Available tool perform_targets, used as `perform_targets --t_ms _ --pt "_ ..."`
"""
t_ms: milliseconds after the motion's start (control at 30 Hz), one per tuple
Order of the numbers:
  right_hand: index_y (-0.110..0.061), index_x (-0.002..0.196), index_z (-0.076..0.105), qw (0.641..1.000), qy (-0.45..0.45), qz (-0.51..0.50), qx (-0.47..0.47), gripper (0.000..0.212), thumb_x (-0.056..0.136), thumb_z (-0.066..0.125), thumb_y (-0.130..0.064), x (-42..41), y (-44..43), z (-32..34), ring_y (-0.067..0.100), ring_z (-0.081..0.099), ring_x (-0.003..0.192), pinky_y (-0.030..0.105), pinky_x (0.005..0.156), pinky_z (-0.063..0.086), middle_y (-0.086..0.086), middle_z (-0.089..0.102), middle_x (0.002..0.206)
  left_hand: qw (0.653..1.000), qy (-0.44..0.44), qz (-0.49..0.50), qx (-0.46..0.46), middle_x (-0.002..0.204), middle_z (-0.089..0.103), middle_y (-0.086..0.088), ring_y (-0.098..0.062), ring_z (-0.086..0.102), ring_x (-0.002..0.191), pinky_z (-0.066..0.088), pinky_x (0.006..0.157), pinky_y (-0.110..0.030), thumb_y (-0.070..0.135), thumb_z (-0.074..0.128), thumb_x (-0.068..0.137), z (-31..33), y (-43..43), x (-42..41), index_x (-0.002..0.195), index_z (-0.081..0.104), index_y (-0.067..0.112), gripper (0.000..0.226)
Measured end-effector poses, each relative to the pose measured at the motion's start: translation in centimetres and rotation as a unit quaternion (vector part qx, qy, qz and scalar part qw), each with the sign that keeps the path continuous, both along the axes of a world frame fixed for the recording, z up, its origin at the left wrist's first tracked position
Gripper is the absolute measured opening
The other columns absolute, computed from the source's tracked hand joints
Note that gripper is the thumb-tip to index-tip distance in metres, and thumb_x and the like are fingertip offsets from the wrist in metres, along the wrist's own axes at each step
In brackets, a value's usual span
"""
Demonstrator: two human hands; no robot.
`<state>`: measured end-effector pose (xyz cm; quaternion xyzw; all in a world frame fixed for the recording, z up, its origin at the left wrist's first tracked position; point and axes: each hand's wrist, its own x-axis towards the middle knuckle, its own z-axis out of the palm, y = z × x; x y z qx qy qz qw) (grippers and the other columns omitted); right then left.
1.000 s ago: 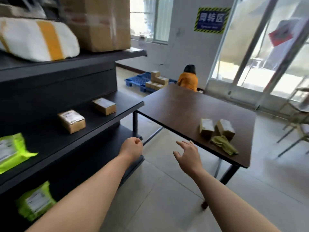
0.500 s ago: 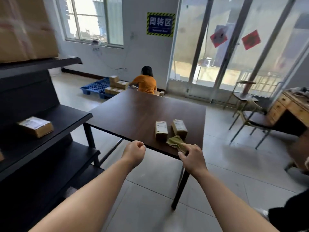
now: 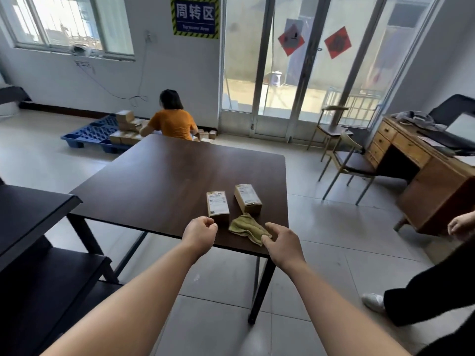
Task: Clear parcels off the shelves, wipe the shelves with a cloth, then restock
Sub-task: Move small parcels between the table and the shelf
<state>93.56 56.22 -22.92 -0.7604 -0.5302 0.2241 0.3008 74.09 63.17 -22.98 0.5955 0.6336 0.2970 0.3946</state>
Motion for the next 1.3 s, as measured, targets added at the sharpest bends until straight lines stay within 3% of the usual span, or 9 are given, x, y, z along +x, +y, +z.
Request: perform_targets --t_ms 200,433,633,833,1133,1300 --pt "-0.018 0.131 0.058 0.999 0.014 -0.034 -0.023 0.042 0.09 0.061 -0.023 0.0 7.7 -0.6 0.017 0.054 0.122 0.022 0.099 0.039 0.0 0.059 0.133 0.998 0.032 -0.029 -0.034 0.099 0.068 -0.01 -0.022 0.061 0.082 0.051 0.077 -0.033 0.02 0.052 0.094 -1.1 8.3 0.1 0.112 0.064 0.01 0.024" --pt "-0.02 0.129 0.06 0.995 0.033 -0.083 -0.033 0.04 0.09 0.062 -0.025 0.3 15.5 -2.6 0.017 0.056 0.118 0.025 0.099 0.042 0.0 0.061 0.13 0.991 0.101 -0.07 -0.052 0.116 0.065 -0.01 -0.023 0.061 0.106 0.043 0.084 -0.025 0.019 0.053 0.094 -3.1 17.5 0.5 0.12 0.062 0.006 0.03" --pt "-0.019 0.127 0.062 0.992 0.046 -0.1 -0.056 0.039 0.089 0.063 -0.024 1.6 19.5 -4.6 0.017 0.057 0.117 0.023 0.098 0.042 0.001 0.063 0.128 0.983 0.133 -0.086 -0.096 0.118 0.065 -0.009 -0.023 0.06 0.108 0.047 0.09 -0.03 0.02 0.055 0.092 -5.6 22.0 1.7 0.12 0.06 0.006 0.032" --pt "-0.02 0.125 0.063 0.993 0.034 -0.08 -0.084 0.037 0.088 0.063 -0.022 3.9 23.7 -6.7 0.015 0.058 0.115 0.018 0.093 0.041 0.0 0.063 0.127 0.974 0.15 -0.08 -0.148 0.128 0.059 -0.009 -0.024 0.057 0.113 0.046 0.091 -0.03 0.02 0.059 0.087 -8.2 24.7 3.8 0.134 0.051 0.01 0.048" --pt "-0.019 0.134 0.055 0.99 0.025 -0.019 -0.138 0.046 0.089 0.062 -0.021 9.1 31.2 -9.9 0.018 0.053 0.12 0.03 0.102 0.044 0.002 0.052 0.136 0.955 0.215 -0.015 -0.205 0.143 0.026 -0.01 -0.032 0.035 0.129 0.037 0.107 -0.042 0.038 0.07 0.08 -11.6 28.2 9.4 0.144 0.033 0.031 0.074" --pt "-0.024 0.141 0.047 0.983 -0.015 0.028 -0.179 0.054 0.089 0.062 -0.027 10.5 34.4 -12.5 0.022 0.031 0.139 0.037 0.115 0.029 0.005 0.028 0.154 0.945 0.235 0.014 -0.228 0.149 0.006 -0.009 -0.032 0.019 0.136 0.031 0.107 -0.051 0.047 0.074 0.075 -14.2 29.1 12.4 0.144 0.026 0.038 0.085"
